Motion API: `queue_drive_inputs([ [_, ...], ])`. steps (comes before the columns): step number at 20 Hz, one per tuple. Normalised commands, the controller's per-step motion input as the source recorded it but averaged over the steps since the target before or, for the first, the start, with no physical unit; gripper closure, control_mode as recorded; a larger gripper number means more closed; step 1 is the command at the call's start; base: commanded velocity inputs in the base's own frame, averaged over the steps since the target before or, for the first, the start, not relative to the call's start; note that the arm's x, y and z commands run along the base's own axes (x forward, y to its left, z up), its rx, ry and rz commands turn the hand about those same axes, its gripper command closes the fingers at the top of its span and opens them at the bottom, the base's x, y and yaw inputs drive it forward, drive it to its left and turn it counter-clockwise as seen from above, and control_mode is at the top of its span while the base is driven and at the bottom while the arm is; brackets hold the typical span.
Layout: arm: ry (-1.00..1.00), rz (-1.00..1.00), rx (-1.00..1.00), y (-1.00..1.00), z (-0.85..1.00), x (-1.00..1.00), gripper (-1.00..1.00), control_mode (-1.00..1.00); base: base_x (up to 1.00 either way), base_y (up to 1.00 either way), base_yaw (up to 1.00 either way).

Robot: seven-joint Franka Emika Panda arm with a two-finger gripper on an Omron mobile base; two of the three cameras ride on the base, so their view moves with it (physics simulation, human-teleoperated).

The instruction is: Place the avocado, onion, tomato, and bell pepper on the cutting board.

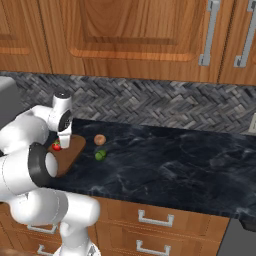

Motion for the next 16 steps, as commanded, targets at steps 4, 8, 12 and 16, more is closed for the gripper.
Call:
queue_drive_inputs([
  [4,0.1,0.0,0.0,0.13,-0.31,0.22,1.0,-1.0,0.0,0.0,0.0],
  [8,0.07,-0.01,0.0,0.12,-0.23,0.24,1.0,-1.0,0.0,0.0,0.0],
  [12,0.06,-0.01,0.0,0.06,-0.18,0.21,1.0,-1.0,0.0,0.0,0.0],
  [16,0.07,-0.01,0.0,0.1,-0.28,0.2,1.0,-1.0,0.0,0.0,0.0],
])
